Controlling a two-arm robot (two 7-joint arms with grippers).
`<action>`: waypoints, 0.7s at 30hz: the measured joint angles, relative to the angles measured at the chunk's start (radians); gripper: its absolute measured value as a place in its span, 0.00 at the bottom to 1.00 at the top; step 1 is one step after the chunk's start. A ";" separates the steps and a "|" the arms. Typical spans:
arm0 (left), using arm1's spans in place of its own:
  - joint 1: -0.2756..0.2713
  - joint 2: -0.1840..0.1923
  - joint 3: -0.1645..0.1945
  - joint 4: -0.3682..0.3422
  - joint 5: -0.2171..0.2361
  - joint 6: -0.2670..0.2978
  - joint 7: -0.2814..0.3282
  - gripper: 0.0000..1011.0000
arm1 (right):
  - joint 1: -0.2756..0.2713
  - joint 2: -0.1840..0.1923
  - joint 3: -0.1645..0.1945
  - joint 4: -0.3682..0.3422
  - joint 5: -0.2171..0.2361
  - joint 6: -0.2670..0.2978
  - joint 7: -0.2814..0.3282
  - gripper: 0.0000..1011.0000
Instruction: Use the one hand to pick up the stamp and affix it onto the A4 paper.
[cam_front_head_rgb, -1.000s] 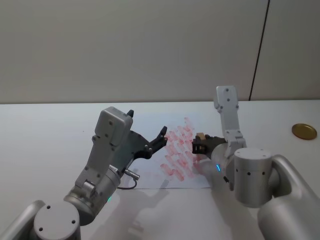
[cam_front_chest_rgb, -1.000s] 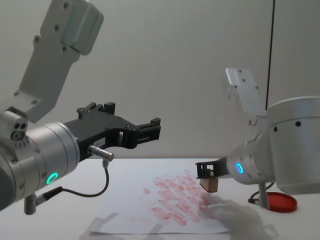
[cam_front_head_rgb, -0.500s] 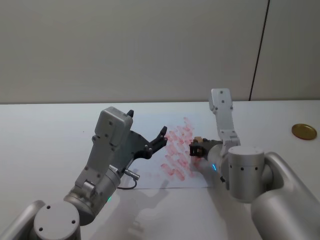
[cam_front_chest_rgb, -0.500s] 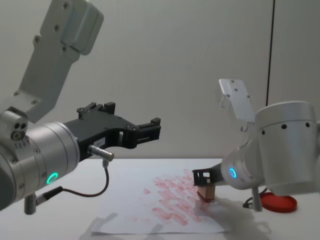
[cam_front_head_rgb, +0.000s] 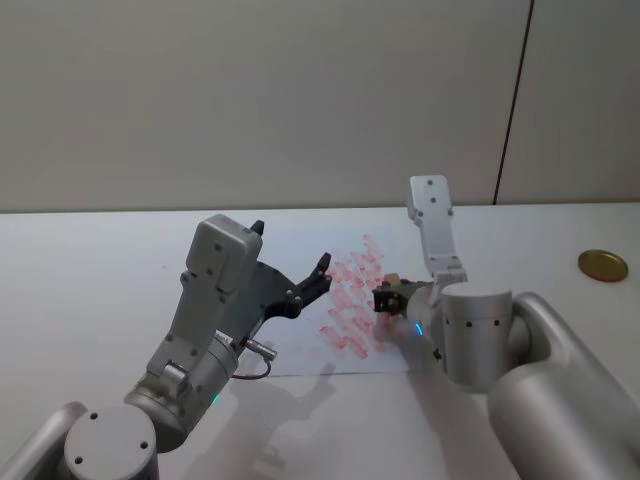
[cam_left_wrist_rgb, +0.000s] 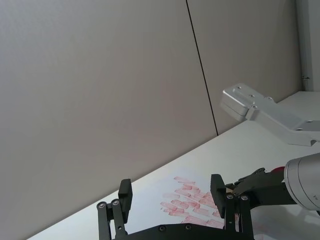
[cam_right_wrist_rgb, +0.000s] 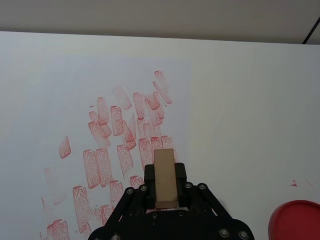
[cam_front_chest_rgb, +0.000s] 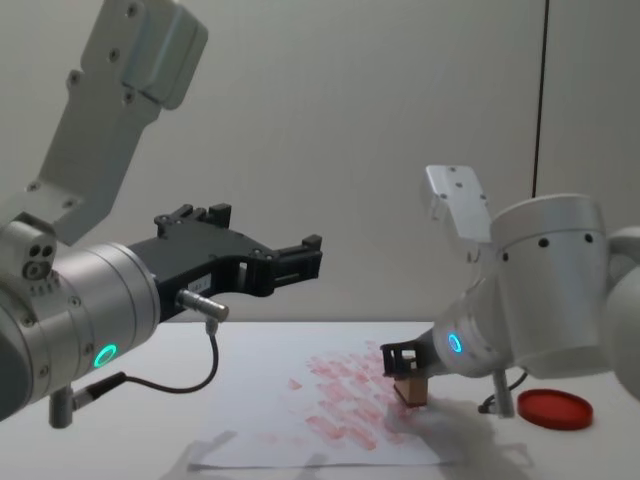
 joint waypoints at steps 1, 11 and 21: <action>0.000 0.000 0.000 0.000 0.000 0.000 0.000 0.98 | 0.005 -0.002 0.000 0.008 -0.002 0.004 -0.001 0.22; 0.000 0.000 0.000 0.000 0.000 0.000 0.000 0.98 | 0.026 -0.013 -0.001 0.042 -0.011 0.025 -0.003 0.22; 0.000 0.000 0.000 0.000 0.000 0.000 0.000 0.98 | 0.028 -0.017 -0.003 0.046 -0.016 0.034 -0.002 0.22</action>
